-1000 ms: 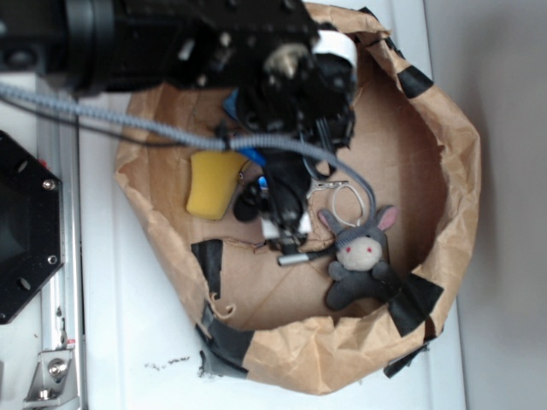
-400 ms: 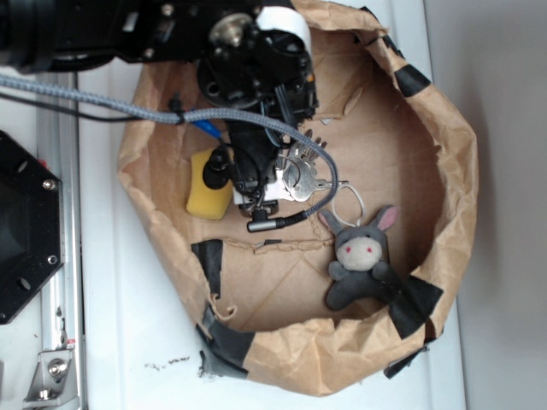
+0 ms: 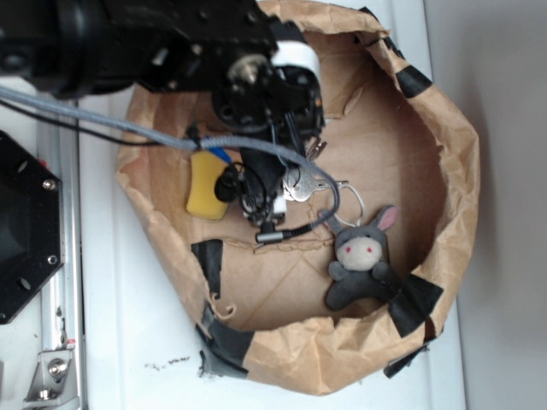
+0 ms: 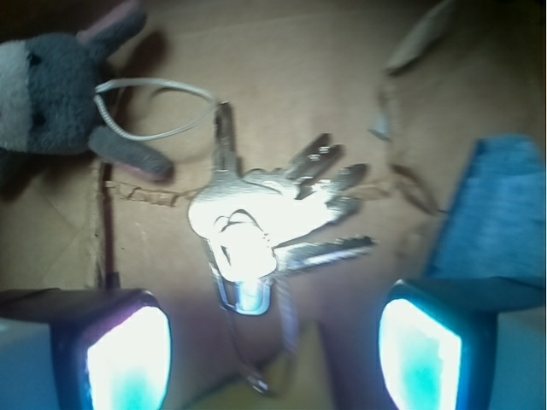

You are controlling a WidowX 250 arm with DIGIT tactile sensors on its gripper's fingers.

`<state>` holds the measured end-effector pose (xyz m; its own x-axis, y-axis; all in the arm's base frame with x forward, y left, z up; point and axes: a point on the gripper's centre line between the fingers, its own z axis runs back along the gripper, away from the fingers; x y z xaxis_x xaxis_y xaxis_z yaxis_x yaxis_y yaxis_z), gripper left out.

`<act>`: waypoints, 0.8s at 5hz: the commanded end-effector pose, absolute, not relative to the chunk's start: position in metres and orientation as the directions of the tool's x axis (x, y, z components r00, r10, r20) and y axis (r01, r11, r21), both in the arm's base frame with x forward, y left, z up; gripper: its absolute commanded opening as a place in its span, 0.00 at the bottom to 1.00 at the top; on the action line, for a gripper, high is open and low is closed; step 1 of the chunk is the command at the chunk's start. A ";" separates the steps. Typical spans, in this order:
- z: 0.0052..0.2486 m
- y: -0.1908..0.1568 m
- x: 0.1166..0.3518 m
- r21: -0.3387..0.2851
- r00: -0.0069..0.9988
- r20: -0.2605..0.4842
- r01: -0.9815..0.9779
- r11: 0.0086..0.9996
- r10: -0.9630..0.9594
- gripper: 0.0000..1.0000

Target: Grab the silver keys.

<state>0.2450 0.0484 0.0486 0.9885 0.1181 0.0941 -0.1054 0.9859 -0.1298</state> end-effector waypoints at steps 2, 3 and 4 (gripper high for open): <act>0.022 0.039 0.252 -0.143 0.982 0.131 -0.116 0.983 0.135 0.00; 0.021 0.040 0.254 -0.141 0.978 0.138 -0.134 0.981 0.154 0.00; 0.022 0.040 0.255 -0.136 0.976 0.142 -0.144 0.980 0.163 0.00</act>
<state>0.2514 0.0425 0.0191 0.9753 0.1853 0.1204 -0.1680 0.9757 -0.1405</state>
